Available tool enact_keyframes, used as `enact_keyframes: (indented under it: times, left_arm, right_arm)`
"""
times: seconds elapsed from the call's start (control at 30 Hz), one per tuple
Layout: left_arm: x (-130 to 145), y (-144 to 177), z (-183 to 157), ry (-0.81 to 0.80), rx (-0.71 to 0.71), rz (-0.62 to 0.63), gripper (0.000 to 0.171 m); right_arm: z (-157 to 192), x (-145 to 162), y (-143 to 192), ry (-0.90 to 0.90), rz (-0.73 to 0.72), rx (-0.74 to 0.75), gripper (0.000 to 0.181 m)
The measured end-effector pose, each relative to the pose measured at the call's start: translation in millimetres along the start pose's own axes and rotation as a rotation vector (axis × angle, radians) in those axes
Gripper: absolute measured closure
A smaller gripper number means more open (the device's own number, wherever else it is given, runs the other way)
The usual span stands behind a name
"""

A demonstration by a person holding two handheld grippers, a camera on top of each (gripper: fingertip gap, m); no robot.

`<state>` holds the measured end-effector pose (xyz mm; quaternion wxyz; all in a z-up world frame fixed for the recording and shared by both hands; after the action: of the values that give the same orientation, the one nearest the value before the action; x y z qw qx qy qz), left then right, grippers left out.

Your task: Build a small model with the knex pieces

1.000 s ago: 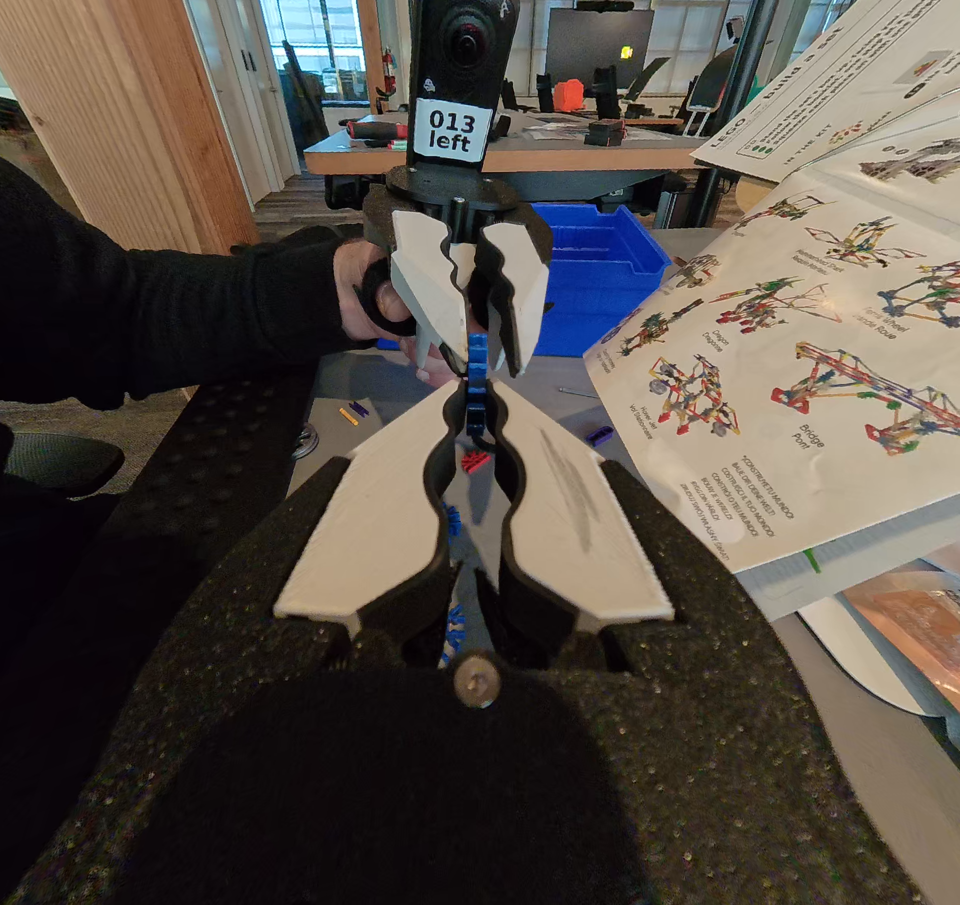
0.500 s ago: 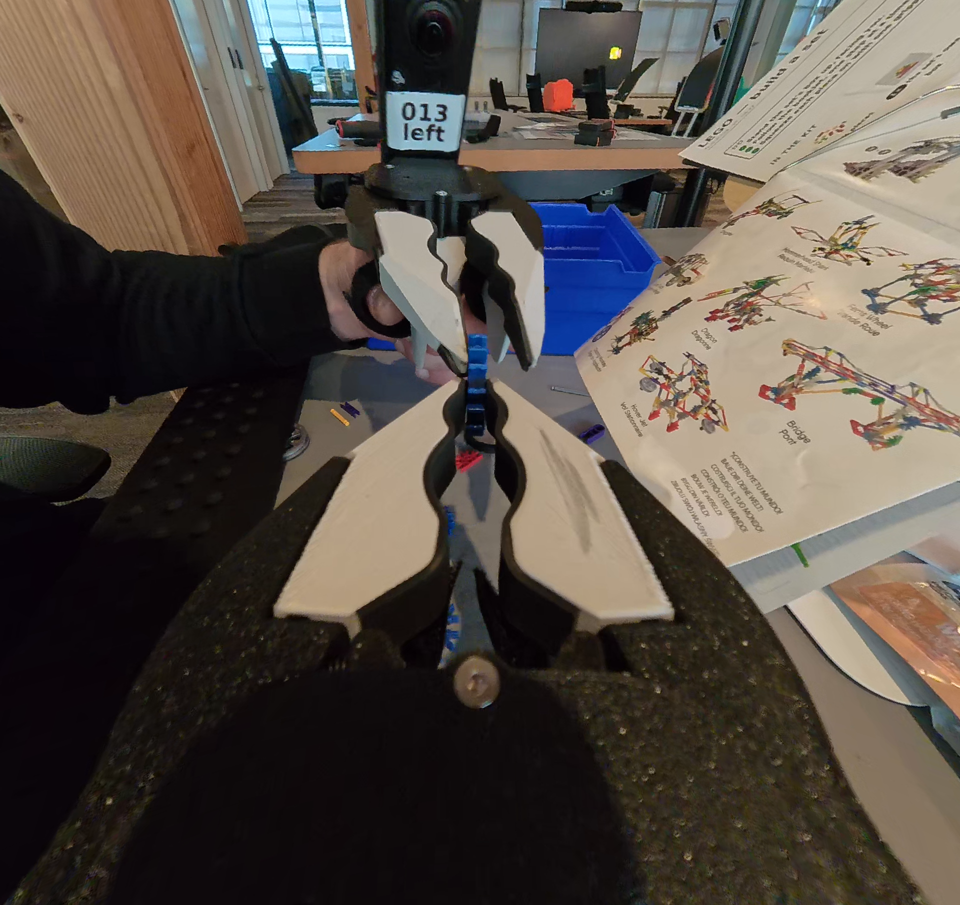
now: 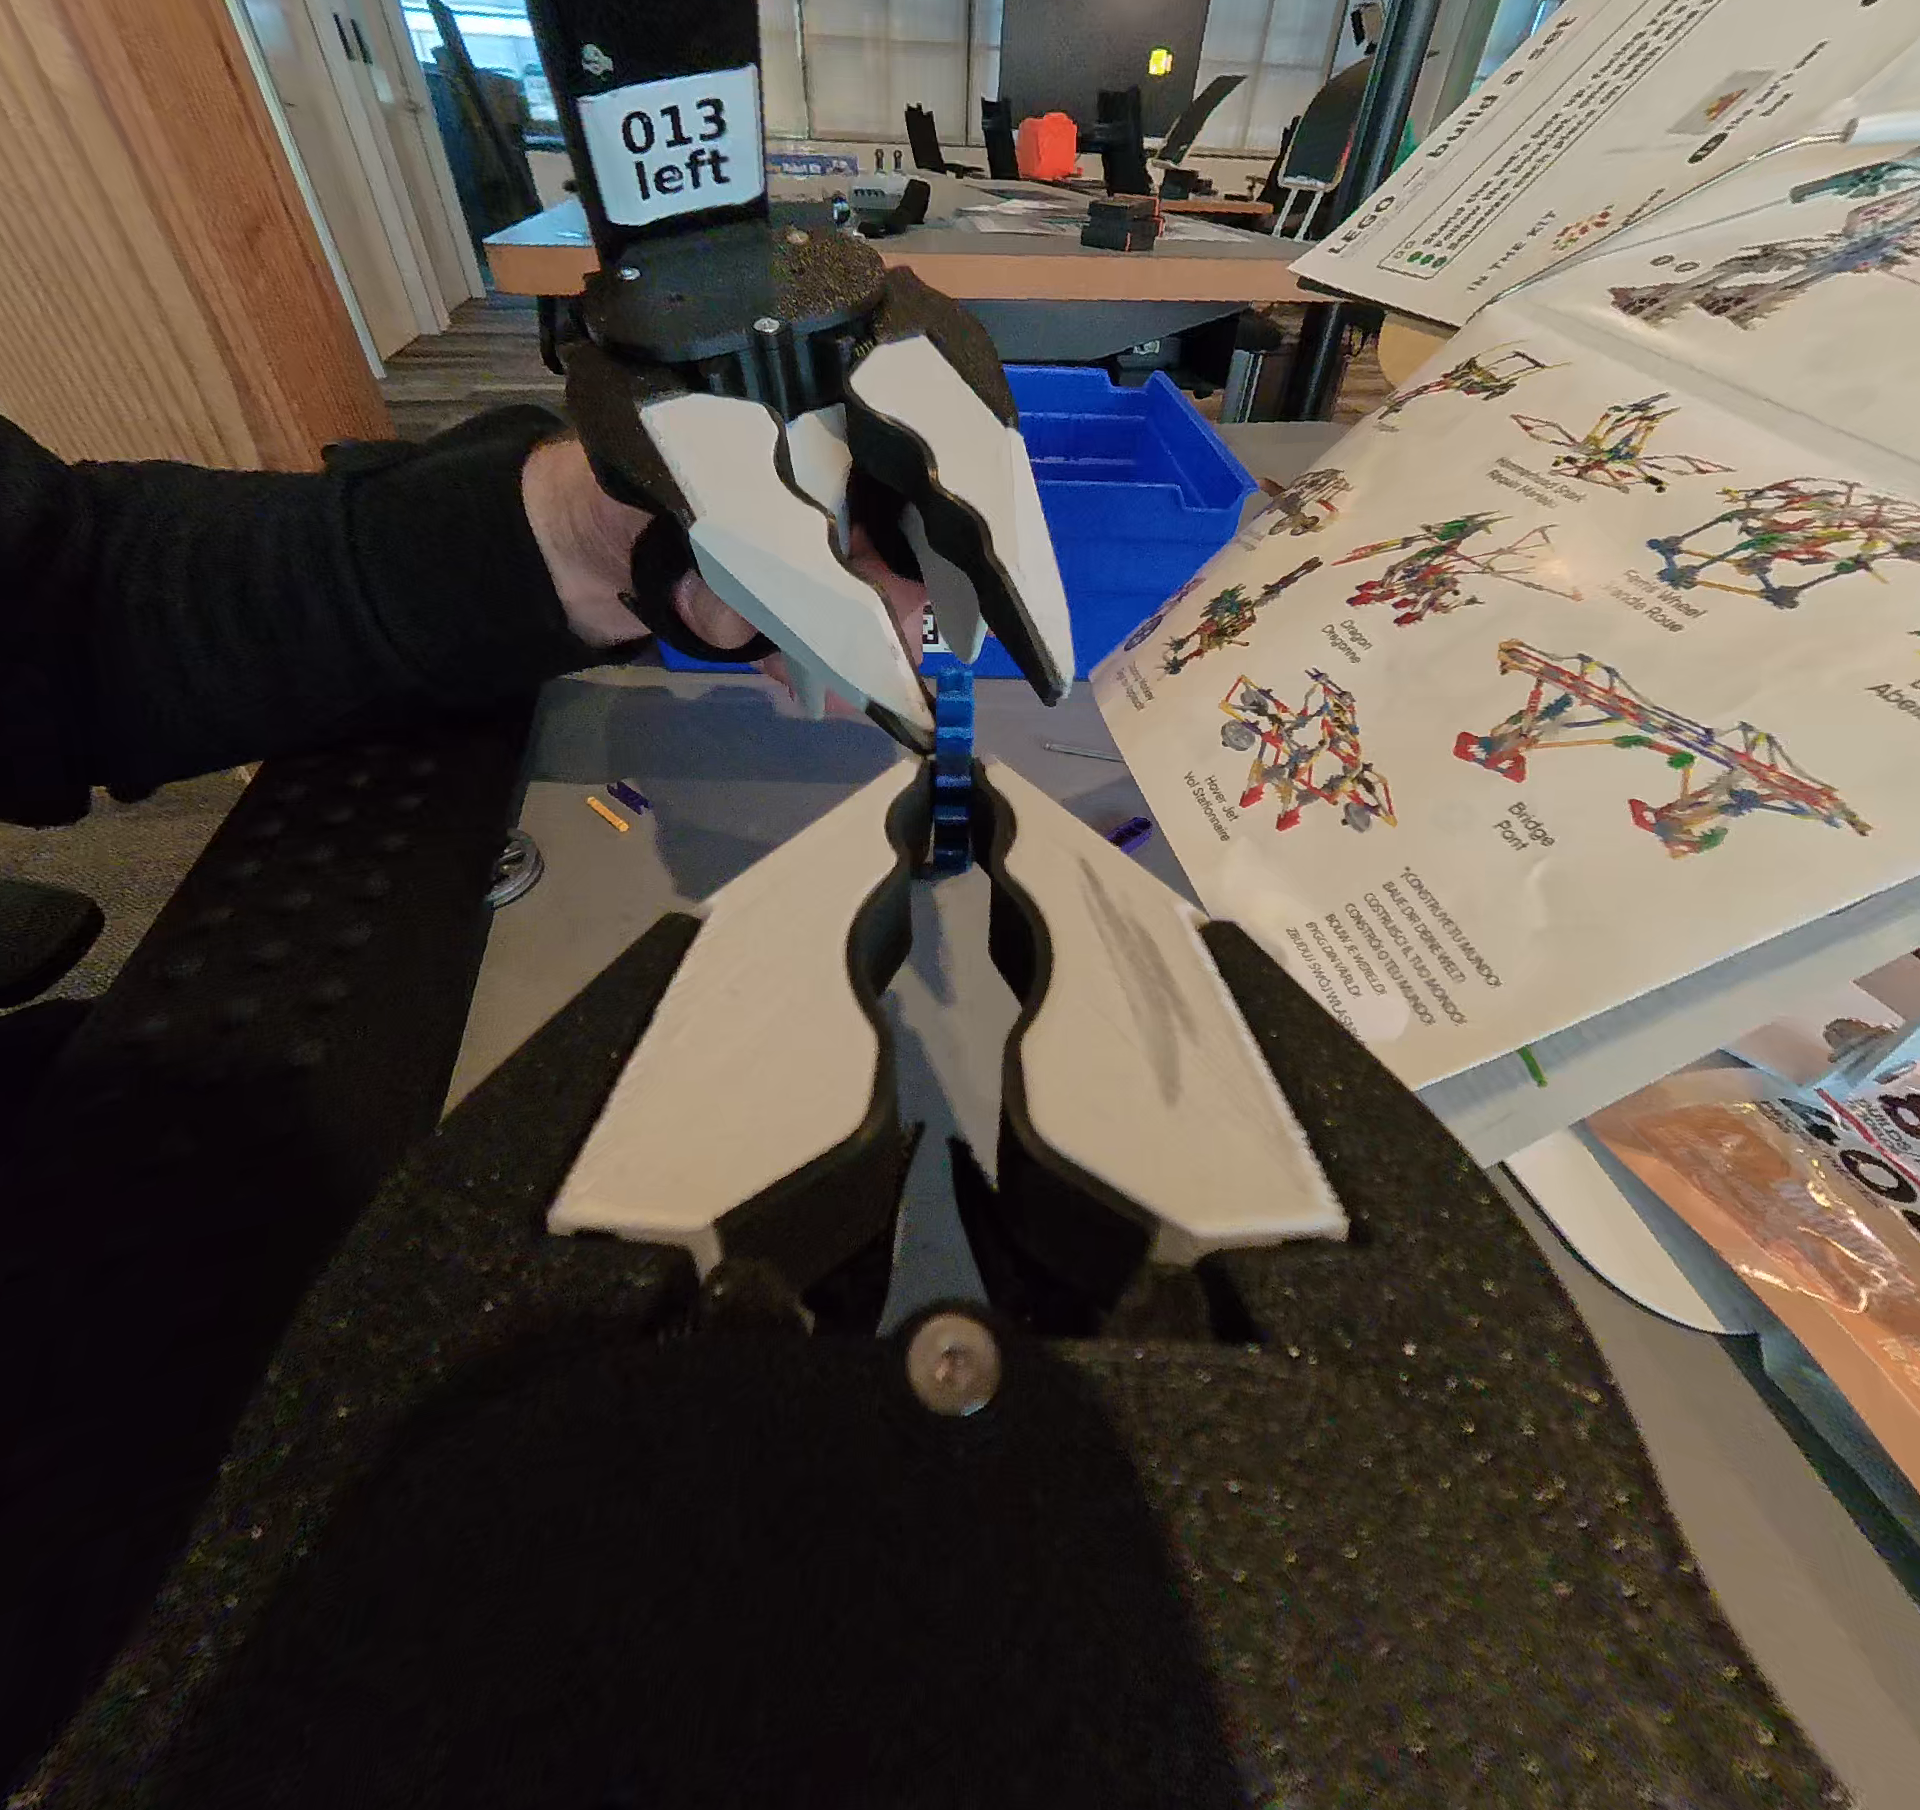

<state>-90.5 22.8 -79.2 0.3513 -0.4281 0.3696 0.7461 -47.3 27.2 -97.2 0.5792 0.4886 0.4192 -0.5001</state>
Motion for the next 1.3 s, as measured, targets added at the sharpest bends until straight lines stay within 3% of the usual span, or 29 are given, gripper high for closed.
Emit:
enact_keyframes:
  times: [0.3, 1.3]
  left_arm:
    - [2, -2, 0, -0.105, -0.050, 0.065, 0.152]
    - [6, 2, 2, -0.164, -0.096, 0.082, 0.152]
  right_arm:
    - [-4, 3, -2, 0.010, 0.015, 0.032, 0.176]
    - [-9, 7, -3, 0.022, 0.049, 0.084, 0.176]
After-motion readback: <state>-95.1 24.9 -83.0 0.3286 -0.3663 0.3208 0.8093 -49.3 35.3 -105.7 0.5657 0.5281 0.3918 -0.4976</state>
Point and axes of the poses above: each gripper's, where its closed fingertips meet, y back along the fingers, x out of its underside, z = x × y across the jaws, the point moved 3 cm from there along y, back along the fingers, and after that the axes turned 12 degrees about -y, right-handed, at the moved point
